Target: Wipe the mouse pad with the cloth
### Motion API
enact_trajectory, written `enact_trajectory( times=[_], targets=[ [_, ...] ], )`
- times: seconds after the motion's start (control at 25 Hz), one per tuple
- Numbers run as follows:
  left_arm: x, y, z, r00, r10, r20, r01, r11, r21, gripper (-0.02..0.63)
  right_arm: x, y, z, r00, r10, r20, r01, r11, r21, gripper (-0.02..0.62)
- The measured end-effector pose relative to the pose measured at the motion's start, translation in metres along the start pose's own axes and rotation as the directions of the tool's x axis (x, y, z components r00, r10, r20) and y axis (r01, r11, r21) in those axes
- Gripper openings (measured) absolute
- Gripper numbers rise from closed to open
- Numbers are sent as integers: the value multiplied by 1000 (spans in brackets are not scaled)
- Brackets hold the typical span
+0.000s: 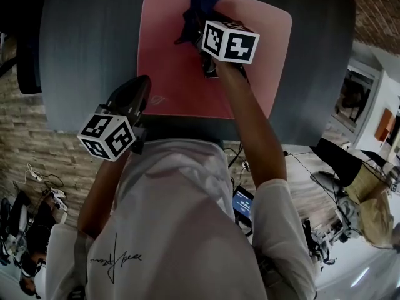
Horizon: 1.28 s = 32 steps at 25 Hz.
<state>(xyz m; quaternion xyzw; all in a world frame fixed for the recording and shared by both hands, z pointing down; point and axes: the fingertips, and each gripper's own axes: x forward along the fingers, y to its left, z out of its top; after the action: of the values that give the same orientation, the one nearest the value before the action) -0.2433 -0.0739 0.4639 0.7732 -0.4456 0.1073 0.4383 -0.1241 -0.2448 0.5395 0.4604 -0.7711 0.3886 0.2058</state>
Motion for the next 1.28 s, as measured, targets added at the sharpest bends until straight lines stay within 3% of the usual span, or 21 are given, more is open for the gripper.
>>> enact_trajectory(
  times=[0.4, 0.68, 0.88, 1.28],
  targets=[
    [7, -7, 3, 1000, -7, -10, 7, 1000, 24, 8, 2, 22, -11, 997, 71, -34, -72, 997, -41, 72],
    [15, -18, 1, 1000, 2, -10, -2, 999, 34, 8, -14, 28, -24, 983, 165, -78, -170, 984, -51, 72],
    [29, -33, 2, 1000, -13, -10, 13, 999, 44, 8, -39, 30, -31, 958, 262, -117, -275, 954, -116, 74],
    [32, -61, -2, 1000, -18, 9, 18, 998, 61, 9, -88, 21, -31, 955, 290, -67, -297, 944, -146, 74]
  ],
)
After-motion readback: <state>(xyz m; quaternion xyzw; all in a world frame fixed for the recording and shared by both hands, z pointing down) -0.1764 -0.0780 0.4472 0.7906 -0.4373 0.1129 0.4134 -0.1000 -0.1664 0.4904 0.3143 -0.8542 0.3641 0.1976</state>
